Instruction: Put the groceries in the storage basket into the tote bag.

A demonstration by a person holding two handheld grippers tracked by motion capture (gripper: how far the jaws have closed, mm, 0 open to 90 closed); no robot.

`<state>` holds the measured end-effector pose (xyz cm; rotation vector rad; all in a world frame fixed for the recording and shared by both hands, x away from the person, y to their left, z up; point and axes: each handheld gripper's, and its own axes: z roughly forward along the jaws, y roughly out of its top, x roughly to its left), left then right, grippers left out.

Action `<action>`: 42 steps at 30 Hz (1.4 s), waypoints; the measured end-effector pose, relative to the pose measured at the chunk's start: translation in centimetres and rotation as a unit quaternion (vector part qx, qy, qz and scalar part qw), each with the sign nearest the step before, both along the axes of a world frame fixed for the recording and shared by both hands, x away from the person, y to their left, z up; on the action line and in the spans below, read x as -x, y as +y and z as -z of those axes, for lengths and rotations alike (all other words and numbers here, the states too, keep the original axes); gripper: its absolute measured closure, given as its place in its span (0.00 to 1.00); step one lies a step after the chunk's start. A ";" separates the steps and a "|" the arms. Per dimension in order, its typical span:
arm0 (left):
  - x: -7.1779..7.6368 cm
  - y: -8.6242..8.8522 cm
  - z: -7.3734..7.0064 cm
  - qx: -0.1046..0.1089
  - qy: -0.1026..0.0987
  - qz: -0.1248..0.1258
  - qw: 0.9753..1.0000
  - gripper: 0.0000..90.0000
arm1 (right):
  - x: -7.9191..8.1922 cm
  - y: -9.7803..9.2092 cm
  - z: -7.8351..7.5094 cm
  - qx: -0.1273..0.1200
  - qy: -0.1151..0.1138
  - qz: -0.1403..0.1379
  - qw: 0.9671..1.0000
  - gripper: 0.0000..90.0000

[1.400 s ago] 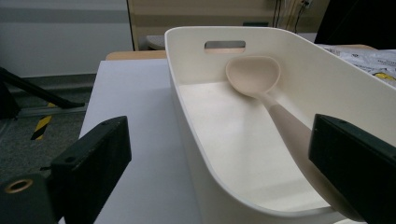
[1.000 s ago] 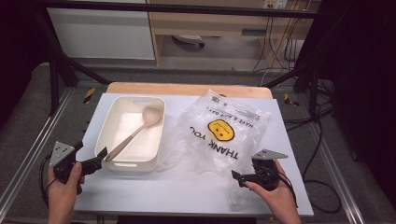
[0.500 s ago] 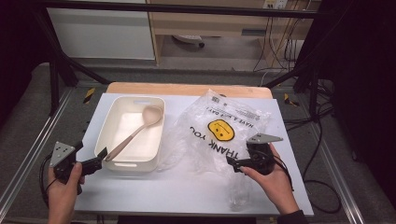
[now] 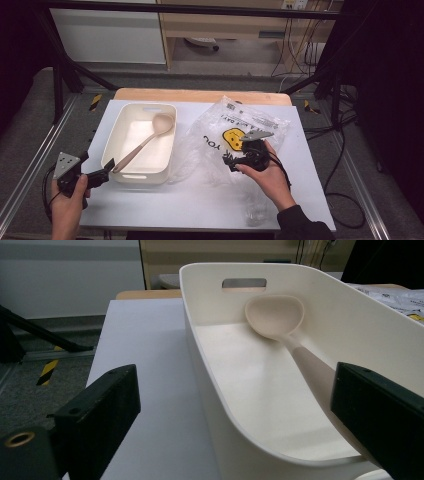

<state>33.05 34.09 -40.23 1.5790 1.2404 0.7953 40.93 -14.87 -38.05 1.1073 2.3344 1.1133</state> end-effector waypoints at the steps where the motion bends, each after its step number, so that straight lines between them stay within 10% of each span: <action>1: 0.0 0.0 0.0 -0.001 0.001 -0.001 1.000 0.06 | -0.1 0.2 0.1 0.003 0.000 -0.003 1.000 0.09; 26: 0.1 0.0 -0.1 0.001 -0.001 0.000 1.000 0.06 | -0.7 2.4 3.0 0.019 0.046 -0.058 0.997 0.11; 42: 0.1 0.0 -0.1 0.002 -0.001 0.000 1.000 0.06 | 0.1 4.8 2.3 0.033 0.040 -0.075 0.996 0.09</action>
